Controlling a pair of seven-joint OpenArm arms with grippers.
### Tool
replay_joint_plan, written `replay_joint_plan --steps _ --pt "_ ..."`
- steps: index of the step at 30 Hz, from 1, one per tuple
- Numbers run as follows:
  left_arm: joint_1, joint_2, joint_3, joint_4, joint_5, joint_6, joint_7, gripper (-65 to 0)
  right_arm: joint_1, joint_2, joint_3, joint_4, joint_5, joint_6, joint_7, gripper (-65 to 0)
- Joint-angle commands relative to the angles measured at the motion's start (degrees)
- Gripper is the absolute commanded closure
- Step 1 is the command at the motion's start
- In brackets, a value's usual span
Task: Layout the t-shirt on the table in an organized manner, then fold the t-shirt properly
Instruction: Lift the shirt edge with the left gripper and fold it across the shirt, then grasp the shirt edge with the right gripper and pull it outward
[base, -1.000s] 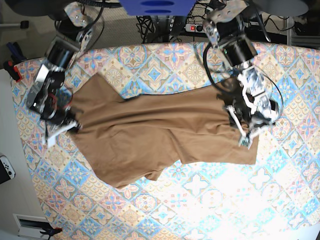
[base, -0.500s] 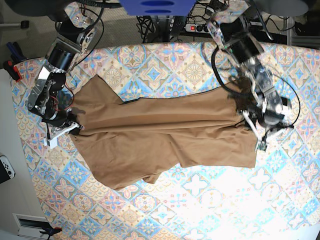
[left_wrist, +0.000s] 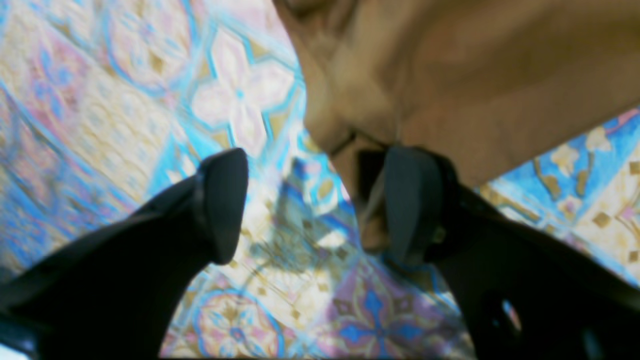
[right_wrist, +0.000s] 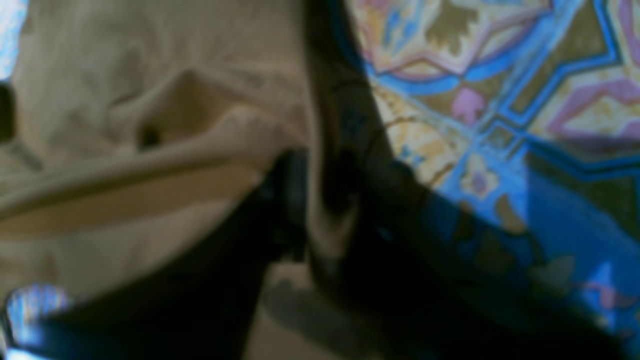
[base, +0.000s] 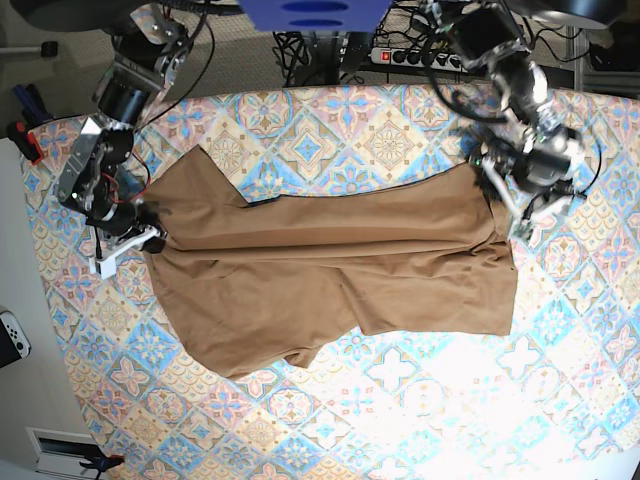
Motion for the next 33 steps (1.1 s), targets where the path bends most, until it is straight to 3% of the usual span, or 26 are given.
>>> replay_joint_plan --steps 1,3,5,14,26,33 --pt "0.6 -0.4 -1.8 1.1 -2.4 0.3 0.5 -42.3 1.0 0.8 0.0 1.2 -0.9 -0.3 0.0 -22.1" --pt "1.7 -0.5 -4.8 1.1 -5.9 0.3 1.8 -42.3 -0.1 0.8 0.0 1.3 -0.9 -0.2 0.0 -29.1" --pt "3.1 -0.6 -8.2 1.1 -8.5 0.3 2.8 -42.3 -0.9 0.7 0.0 1.3 -0.9 -0.2 0.0 -31.2" --pt "4.6 -0.3 -10.9 0.7 -9.2 0.3 2.5 -42.4 -1.6 0.7 0.0 1.3 -0.9 -0.1 0.0 -31.2" --pt "1.1 3.5 -9.0 -2.3 -8.8 0.3 2.5 -42.4 -1.6 0.7 -6.0 1.4 -0.8 -0.1 0.2 -31.2" --pt "0.3 3.5 -7.3 -6.7 -5.6 0.3 1.8 -42.4 -1.6 0.7 -6.2 1.4 -0.8 -0.1 0.1 -31.2"
